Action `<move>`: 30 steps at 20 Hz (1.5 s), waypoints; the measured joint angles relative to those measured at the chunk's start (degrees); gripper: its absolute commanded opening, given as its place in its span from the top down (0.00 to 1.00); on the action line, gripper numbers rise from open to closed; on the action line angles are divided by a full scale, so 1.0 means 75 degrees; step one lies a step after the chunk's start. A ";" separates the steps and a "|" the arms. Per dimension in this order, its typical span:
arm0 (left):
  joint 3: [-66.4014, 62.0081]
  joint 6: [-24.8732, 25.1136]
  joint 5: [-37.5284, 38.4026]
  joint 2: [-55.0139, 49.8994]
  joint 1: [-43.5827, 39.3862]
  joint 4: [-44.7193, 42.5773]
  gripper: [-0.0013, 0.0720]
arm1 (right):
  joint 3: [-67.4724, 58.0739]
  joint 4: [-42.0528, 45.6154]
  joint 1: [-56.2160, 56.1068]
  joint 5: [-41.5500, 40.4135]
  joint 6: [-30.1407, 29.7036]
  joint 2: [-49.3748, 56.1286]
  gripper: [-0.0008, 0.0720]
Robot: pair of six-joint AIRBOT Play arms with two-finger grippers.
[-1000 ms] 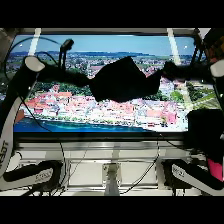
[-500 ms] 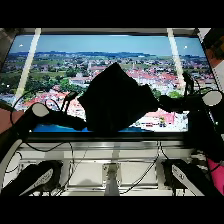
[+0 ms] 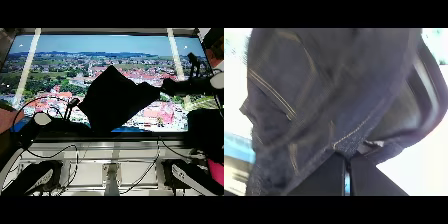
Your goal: Fold the clothes and pants, and hang the long-sleeved shirts on hangers.
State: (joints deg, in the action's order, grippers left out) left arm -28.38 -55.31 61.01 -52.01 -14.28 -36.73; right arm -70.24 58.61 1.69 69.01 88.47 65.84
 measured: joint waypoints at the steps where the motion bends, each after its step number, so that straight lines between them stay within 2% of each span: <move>1: 0.0012 -0.0003 -0.0114 0.0006 -0.0006 0.0306 0.97 | -0.0533 -0.0023 -0.0187 -0.0017 -0.0082 0.0452 0.98; 7: 0.0023 0.0009 -0.1008 0.0012 -0.0012 0.1469 0.97 | -0.3704 -0.0408 -0.1341 -0.0539 -0.0382 0.3319 0.98; 10: 0.0023 0.0047 -0.1629 0.0026 -0.0012 0.1749 0.97 | -0.4785 -0.0641 -0.1673 -0.1448 -0.0443 0.4258 0.98; 12: 0.0029 0.0085 -0.2439 0.0064 -0.0015 0.2005 0.97 | -0.5152 -0.0810 -0.1784 -0.2299 -0.0335 0.4625 0.99; 15: 0.0029 0.0087 -0.4243 0.0134 -0.0012 0.2398 0.97 | -0.5412 -0.1274 -0.1868 -0.3348 -0.0216 0.5050 0.99; 19: 0.0029 0.0023 -0.6152 0.0169 -0.0015 0.2687 0.97 | -0.5523 -0.1816 -0.2119 -0.3969 -0.0160 0.5578 0.99; 22: 0.0029 -0.0210 -0.6994 0.0172 -0.0017 0.2760 0.97 | -0.5552 -0.2066 -0.2430 -0.4360 -0.0146 0.5834 0.98; 23: 0.0029 -0.0268 -0.7268 0.0172 -0.0017 0.2771 0.97 | -0.5555 -0.2124 -0.2544 -0.4532 -0.0143 0.5884 0.90; 24: 0.0029 -0.0341 -0.7548 0.0169 -0.0017 0.2777 0.96 | -0.5578 -0.2151 -0.2640 -0.4721 -0.0137 0.5925 0.59; 25: 0.0035 -0.0379 -0.7895 0.0157 -0.0015 0.2774 0.91 | -0.5625 -0.2165 -0.2725 -0.4931 -0.0134 0.5945 0.42; 26: 0.0041 -0.0396 -0.8233 0.0140 0.0012 0.2774 0.77 | -0.5700 -0.2154 -0.2783 -0.5082 -0.0140 0.5963 0.41; 28: 0.0047 -0.0443 -0.8874 0.0090 0.0149 0.2777 0.45 | -0.5916 -0.1982 -0.2850 -0.5158 -0.0137 0.5992 0.24; 30: 0.0052 -0.0469 -0.9200 0.0035 0.0385 0.2774 0.30 | -0.6100 -0.1769 -0.2836 -0.5065 -0.0140 0.5992 0.24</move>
State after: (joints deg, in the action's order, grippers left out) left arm -27.99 -58.83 -7.99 -51.75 -11.40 -15.92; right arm -115.98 45.34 -19.57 31.03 87.42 110.78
